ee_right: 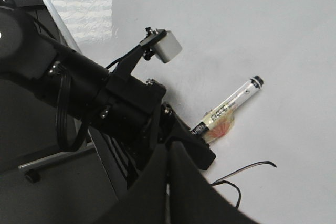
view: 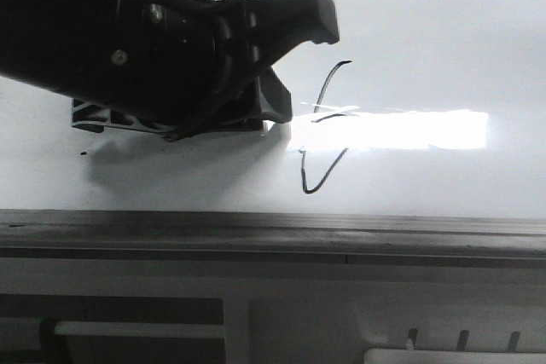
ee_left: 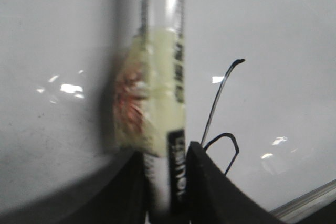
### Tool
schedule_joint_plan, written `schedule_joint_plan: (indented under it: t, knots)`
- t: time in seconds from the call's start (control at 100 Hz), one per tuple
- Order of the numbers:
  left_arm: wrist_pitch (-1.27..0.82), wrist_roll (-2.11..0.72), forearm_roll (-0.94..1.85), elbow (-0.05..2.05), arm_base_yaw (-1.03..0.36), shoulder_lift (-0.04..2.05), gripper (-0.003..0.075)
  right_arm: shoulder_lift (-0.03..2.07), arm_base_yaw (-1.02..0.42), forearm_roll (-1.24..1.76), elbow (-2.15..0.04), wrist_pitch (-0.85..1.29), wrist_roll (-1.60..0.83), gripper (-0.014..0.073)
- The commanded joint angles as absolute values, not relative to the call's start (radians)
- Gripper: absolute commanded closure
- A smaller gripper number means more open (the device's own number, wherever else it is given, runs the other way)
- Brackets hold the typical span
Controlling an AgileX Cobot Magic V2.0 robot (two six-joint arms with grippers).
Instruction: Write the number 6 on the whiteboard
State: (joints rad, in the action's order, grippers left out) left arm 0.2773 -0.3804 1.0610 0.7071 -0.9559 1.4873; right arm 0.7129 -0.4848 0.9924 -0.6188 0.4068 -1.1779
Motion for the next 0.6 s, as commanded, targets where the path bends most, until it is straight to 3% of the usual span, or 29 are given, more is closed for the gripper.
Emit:
schedule_joint_plan:
  t: [0.0,0.24,0.46,0.59]
  knots:
    - [0.366,-0.377,1.196,0.681,-0.891,1.537,0.0444,0.708,-0.48,1.022,-0.644,0.348,-1.178,0.0657]
    - [0.364,-0.377,1.194,0.681,-0.891,1.537,0.0437,0.708,-0.48,1.022,-0.644,0.344,-1.178,0.0657]
    - [0.366,-0.377,1.194,0.681,-0.891,1.537,0.0205,0.708,-0.48,1.039,-0.644,0.342,-1.178,0.0657]
    - [0.368,-0.377,1.194,0.681,-0.891,1.537,0.0182,0.708,-0.48,1.039,-0.644,0.332,-1.178,0.0657]
